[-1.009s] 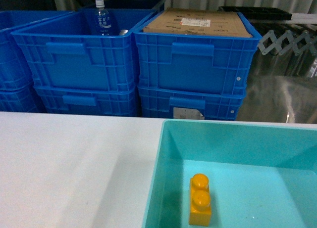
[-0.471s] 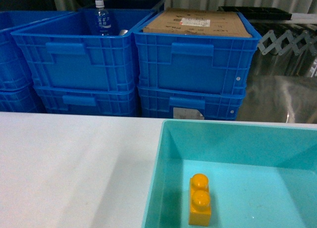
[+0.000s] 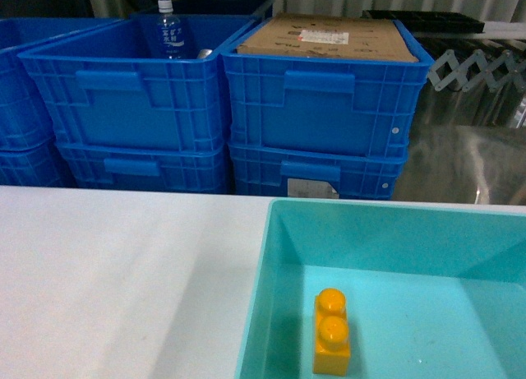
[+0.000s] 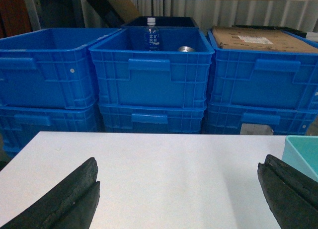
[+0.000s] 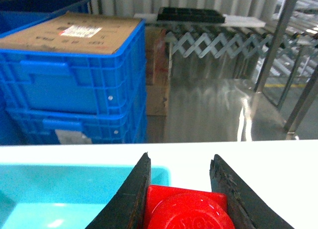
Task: Pick red block from blue box to shelf
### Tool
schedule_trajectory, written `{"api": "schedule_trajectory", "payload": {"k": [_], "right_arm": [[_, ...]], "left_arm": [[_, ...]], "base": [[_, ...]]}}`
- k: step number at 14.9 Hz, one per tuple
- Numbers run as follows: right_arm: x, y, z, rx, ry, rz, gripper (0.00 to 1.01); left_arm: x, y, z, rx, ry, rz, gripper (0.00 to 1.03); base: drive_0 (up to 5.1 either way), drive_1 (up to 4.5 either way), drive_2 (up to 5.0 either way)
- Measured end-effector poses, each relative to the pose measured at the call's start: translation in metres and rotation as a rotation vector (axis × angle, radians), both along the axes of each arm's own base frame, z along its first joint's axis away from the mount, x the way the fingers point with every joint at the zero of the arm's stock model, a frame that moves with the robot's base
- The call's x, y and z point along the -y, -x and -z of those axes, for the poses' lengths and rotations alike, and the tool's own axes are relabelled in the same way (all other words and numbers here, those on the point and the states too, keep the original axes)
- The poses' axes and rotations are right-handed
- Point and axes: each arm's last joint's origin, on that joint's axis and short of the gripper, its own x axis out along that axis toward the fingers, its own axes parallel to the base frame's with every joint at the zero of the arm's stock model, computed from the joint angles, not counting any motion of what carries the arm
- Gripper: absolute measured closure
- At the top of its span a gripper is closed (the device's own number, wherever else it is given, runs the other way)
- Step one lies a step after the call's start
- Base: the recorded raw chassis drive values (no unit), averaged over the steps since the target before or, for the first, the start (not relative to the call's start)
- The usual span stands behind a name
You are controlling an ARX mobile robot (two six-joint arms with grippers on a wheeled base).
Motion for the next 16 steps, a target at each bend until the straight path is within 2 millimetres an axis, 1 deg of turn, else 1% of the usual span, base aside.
{"api": "schedule_trajectory", "payload": {"k": [2, 5, 10, 13, 16], "right_arm": [[0.005, 0.001, 0.006, -0.059, -0.014, -0.057, 0.72], [0.012, 0.0, 0.005, -0.047, -0.013, -0.055, 0.72], [0.008, -0.001, 0.004, -0.03, -0.001, -0.05, 0.72], [0.0, 0.003, 0.002, -0.018, 0.003, -0.017, 0.72], [0.0, 0.003, 0.002, -0.018, 0.004, -0.01, 0.72]], "left_arm": [[0.0, 0.0, 0.0, 0.0, 0.0, 0.0, 0.05], [0.0, 0.0, 0.0, 0.0, 0.0, 0.0, 0.05], [0.0, 0.0, 0.0, 0.0, 0.0, 0.0, 0.05], [0.0, 0.0, 0.0, 0.0, 0.0, 0.0, 0.05], [0.0, 0.0, 0.0, 0.0, 0.0, 0.0, 0.05]], "base": [[0.0, 0.0, 0.0], [0.0, 0.0, 0.0], [0.0, 0.0, 0.0], [0.0, 0.0, 0.0], [0.0, 0.0, 0.0]]}}
